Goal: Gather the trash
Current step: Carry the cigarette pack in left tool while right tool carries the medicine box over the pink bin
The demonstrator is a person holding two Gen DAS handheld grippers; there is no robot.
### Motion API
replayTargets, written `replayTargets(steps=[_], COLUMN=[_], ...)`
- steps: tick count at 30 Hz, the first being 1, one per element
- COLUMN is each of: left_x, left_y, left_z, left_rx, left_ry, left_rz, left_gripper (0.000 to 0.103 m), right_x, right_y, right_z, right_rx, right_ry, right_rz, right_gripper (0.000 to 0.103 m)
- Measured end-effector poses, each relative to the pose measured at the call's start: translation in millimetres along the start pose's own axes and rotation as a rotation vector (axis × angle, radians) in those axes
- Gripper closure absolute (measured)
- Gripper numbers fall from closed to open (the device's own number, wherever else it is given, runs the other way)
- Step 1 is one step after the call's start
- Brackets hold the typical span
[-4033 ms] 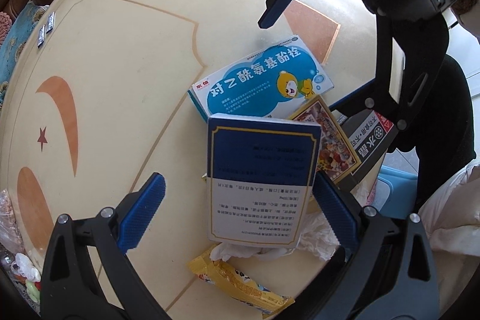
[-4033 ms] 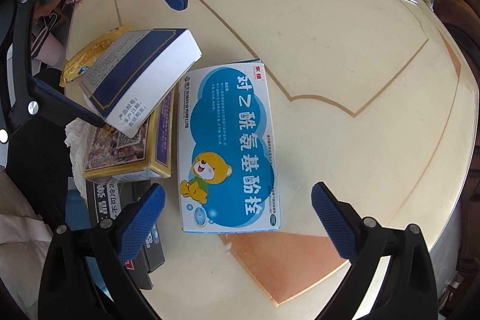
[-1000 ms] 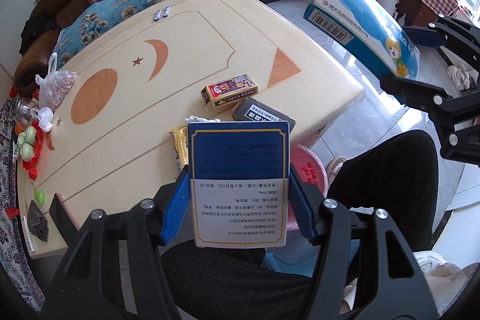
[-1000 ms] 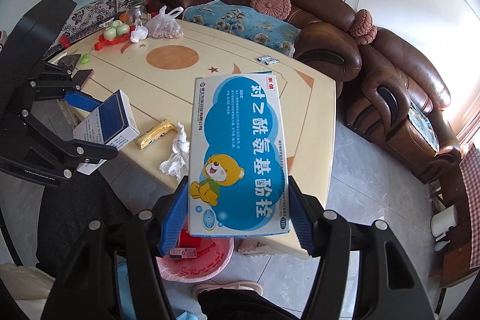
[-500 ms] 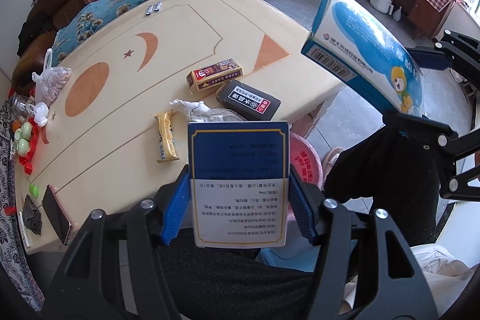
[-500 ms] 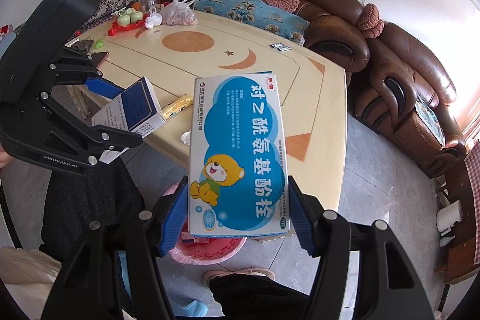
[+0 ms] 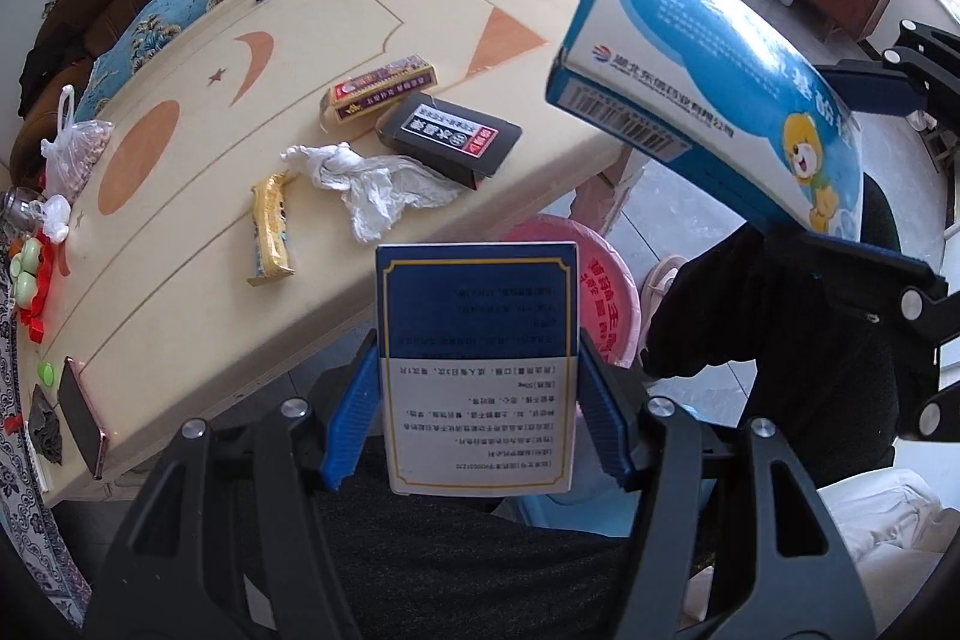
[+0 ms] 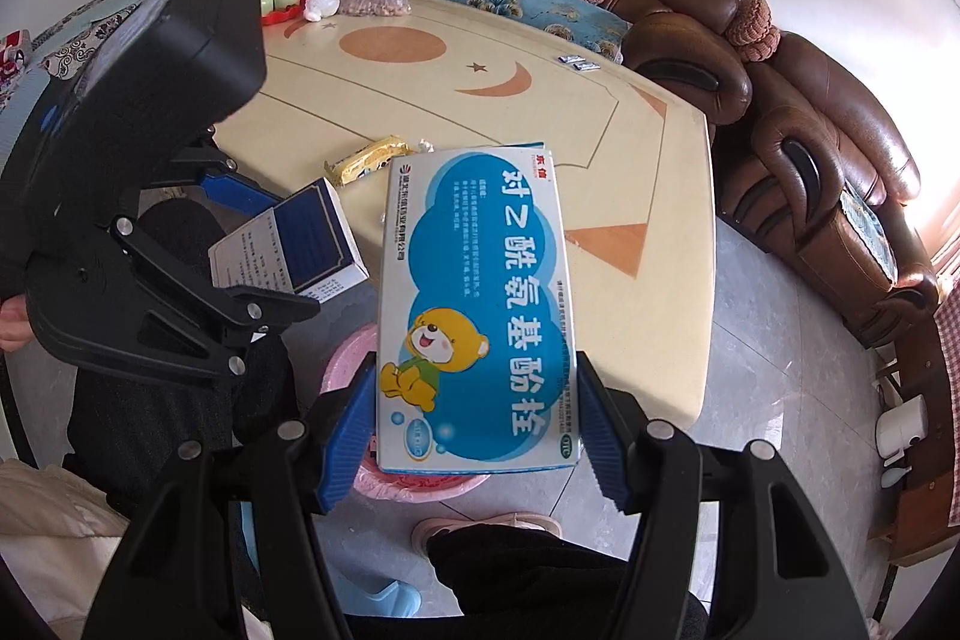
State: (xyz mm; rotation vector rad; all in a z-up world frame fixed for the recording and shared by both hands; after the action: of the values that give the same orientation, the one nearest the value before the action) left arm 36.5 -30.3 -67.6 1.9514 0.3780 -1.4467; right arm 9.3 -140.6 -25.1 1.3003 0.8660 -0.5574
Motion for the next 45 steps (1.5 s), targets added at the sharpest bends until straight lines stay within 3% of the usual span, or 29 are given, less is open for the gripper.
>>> replayTargets(steps=[10,28,45], left_x=[42.5,132.3,245.9], left_y=[-13.9,-37.9,-65.1], left_z=[12.2,3.4,-8.3], left_rx=[-0.022,-0.150,-0.408], left_ry=[-0.021,-0.075,-0.218], left_rz=[-0.040,-0.129,-0.301], left_gripper=[0.042,0.042,0.042], right_x=[42.2,130.8,240.7], right_y=[-24.8,-69.1,-103.3], right_z=[1.0,3.2,2.1], right_rx=[0.000,0.028,0.065], right_ry=[-0.009,-0.007,0.021], right_rz=[-0.058,-0.175,-0.352], right_gripper=[0.043,0.043,0.043])
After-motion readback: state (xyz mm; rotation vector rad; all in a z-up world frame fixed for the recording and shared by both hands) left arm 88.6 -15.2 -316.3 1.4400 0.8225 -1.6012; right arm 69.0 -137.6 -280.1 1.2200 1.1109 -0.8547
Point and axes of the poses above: each gripper's, at about its wrist camera, not at the fingertips, and x roughly the way its jaws point, z to its right, y to its top, the point moved 3 cm from there along x, roughly the way its jaws point, and after that the axes turned 13 degrees about x, right-handed, at the moved point
